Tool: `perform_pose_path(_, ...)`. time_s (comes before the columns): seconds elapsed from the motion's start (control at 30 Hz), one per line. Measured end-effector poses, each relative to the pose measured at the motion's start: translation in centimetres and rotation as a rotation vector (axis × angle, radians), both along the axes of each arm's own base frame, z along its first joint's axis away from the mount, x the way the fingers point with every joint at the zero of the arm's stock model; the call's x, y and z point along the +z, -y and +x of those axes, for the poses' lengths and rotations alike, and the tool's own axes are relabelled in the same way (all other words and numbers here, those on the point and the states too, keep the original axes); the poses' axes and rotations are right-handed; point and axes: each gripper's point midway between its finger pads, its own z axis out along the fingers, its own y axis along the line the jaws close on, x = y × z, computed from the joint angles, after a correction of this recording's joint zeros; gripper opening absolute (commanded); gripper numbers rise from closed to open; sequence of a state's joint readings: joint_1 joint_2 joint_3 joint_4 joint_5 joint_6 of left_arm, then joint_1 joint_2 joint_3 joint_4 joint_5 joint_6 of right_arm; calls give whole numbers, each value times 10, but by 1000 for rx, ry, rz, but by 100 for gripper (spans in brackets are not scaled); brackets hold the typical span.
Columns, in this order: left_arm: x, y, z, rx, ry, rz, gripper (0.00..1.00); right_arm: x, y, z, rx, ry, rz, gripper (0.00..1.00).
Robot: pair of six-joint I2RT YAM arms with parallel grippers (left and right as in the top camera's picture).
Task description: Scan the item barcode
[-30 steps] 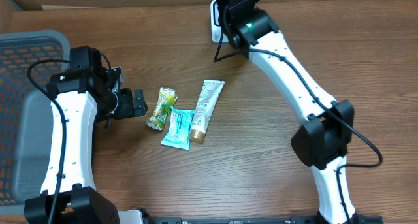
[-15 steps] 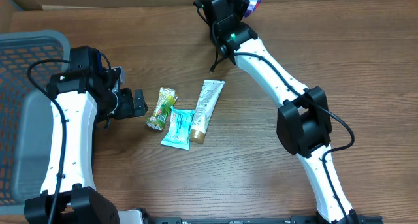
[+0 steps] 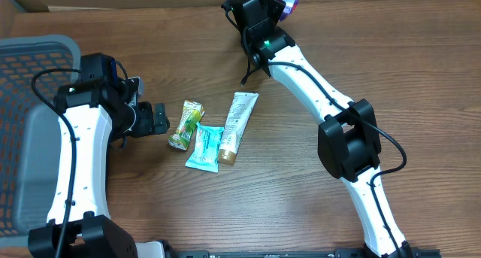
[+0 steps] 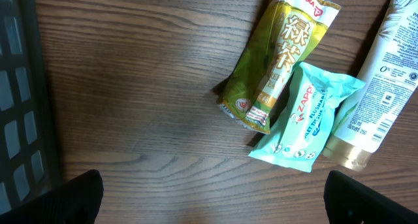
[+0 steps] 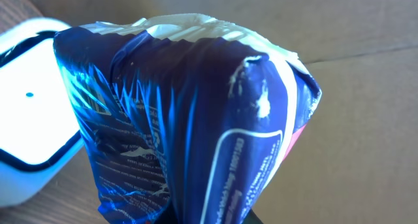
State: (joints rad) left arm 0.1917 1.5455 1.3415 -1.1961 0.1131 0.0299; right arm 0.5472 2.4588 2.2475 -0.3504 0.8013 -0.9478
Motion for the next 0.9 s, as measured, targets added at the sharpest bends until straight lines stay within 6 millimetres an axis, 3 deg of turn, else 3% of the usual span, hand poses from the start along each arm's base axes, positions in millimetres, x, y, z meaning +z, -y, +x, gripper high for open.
perform_pose_path(0.27,0,0,0,0,0,0,100,-9,-8,-16,12,-69,-31,4)
perform_pose_path(0.43,0,0,0,0,0,0,100,5,-15,-48,80,-187,40,4)
perform_pose_path(0.57,0,0,0,0,0,0,99,46,-17,-87,137,-261,200,4)
perform_pose_path(0.73,0,0,0,0,0,0,100,116,-13,-149,162,-316,553,4)
perform_pose_path(0.83,0,0,0,0,0,0,100,140,2,-181,112,-377,762,4)
perform_pose_path(0.9,0,0,0,0,0,0,99,152,27,-197,14,-414,921,4)
